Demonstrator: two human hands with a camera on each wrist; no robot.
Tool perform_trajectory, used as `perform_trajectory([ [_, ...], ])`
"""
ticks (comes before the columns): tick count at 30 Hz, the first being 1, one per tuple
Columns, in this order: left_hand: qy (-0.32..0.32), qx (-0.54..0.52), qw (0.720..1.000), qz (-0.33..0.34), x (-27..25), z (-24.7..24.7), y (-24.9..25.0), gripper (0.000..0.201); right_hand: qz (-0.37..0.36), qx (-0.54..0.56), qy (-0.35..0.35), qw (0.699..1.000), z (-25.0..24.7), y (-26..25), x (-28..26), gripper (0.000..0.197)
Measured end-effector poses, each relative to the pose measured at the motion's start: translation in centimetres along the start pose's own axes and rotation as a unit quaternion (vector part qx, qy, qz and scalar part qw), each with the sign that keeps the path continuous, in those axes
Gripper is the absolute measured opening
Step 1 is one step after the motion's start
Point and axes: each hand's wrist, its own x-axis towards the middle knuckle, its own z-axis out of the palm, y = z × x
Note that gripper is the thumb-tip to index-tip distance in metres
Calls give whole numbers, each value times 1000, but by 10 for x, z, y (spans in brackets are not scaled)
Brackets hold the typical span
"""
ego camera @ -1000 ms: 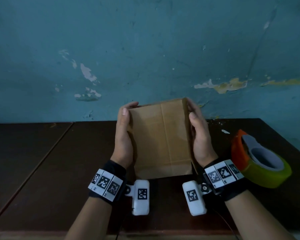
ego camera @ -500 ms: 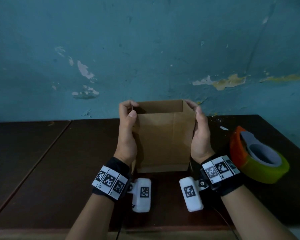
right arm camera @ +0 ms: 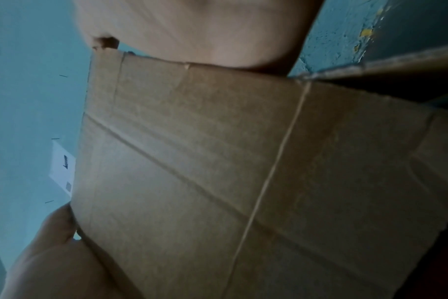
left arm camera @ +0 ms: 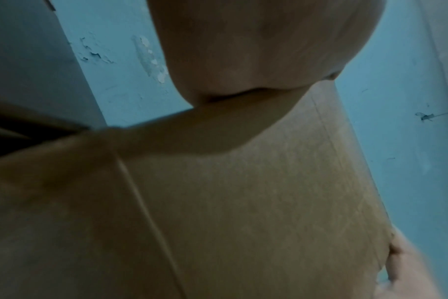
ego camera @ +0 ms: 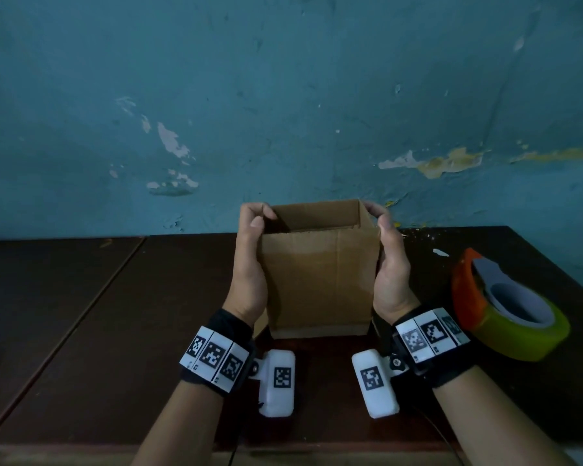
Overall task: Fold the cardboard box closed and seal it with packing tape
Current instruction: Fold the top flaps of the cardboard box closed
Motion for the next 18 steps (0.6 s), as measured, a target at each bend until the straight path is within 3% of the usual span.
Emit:
perform_trajectory([
  [6,-39,40,998,-26,-2,-2,2,57,8,14,-3,1000,-2,1,1,84],
  [11,-42,81,990,-103,-5,-6,2,73,7,25,9,1000,-3,4,1,81],
  [16,-36,49,990,-131,-10,-3,10,74,46,5,24,999,-8,3,4,71],
  [18,-19,23,989,-142,-13,0,13,66,57,7,23,998,-11,6,6,52],
])
